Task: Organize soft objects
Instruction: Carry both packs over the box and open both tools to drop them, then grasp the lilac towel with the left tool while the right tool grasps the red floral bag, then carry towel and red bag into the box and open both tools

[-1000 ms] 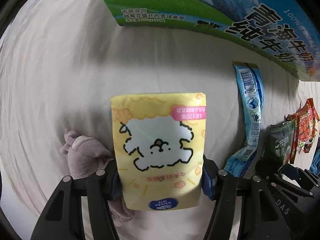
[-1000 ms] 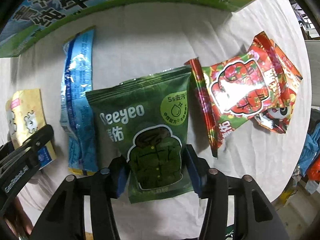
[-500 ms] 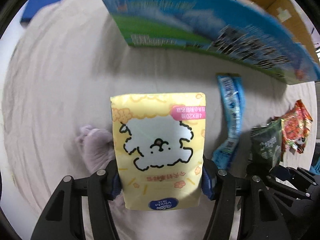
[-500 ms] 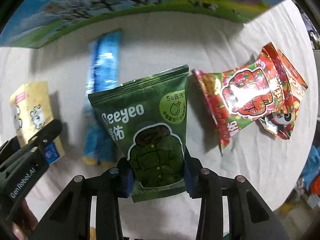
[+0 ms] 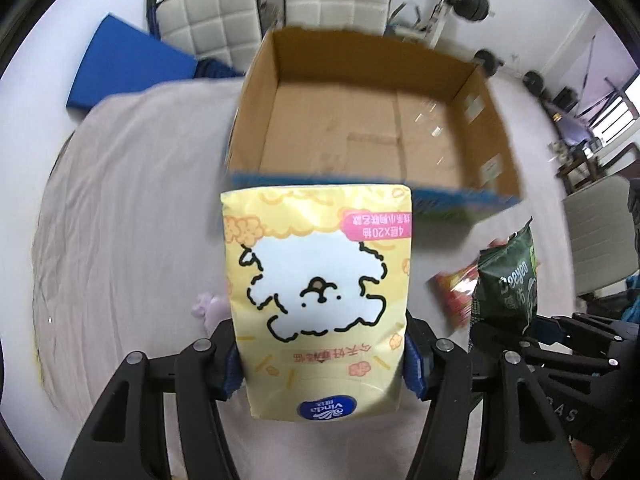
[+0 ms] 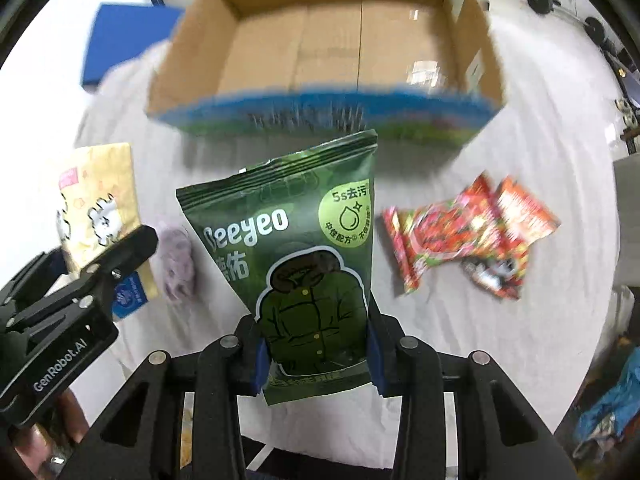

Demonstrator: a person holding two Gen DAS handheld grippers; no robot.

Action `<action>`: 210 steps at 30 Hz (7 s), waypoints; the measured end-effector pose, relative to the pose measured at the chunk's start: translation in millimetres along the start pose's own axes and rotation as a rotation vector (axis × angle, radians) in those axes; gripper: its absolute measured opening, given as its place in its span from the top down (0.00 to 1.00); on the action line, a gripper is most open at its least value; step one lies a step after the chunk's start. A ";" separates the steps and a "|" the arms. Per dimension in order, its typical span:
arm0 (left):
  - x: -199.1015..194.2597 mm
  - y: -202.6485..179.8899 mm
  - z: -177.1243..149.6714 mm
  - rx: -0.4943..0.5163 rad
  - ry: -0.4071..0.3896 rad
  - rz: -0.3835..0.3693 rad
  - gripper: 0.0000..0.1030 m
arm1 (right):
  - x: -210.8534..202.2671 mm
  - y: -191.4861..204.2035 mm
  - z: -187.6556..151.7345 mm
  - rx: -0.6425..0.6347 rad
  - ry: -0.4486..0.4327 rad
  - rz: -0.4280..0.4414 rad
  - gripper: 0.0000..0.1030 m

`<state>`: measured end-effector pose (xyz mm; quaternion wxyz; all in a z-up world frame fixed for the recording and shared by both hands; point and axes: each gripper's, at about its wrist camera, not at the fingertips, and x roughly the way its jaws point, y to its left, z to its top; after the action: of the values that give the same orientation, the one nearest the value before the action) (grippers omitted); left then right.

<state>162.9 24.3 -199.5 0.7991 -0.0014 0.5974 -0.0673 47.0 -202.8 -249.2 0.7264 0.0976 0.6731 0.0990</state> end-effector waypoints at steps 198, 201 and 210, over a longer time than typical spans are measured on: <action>10.5 -41.7 -4.7 0.027 0.117 -0.162 0.65 | 0.1 -5.9 -16.1 -0.005 -0.039 -0.059 0.53; -7.4 -44.4 12.9 0.034 0.077 -0.186 0.65 | -25.9 -3.1 -3.7 -0.016 -0.080 -0.037 0.53; -24.1 -36.1 105.3 0.027 0.011 -0.246 0.65 | -70.8 -5.0 69.2 -0.023 -0.173 -0.001 0.53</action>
<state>252.9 -17.1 -143.4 0.7814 -0.0635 0.5962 -0.1729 110.8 -227.7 -177.5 0.7829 0.0970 0.6067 0.0976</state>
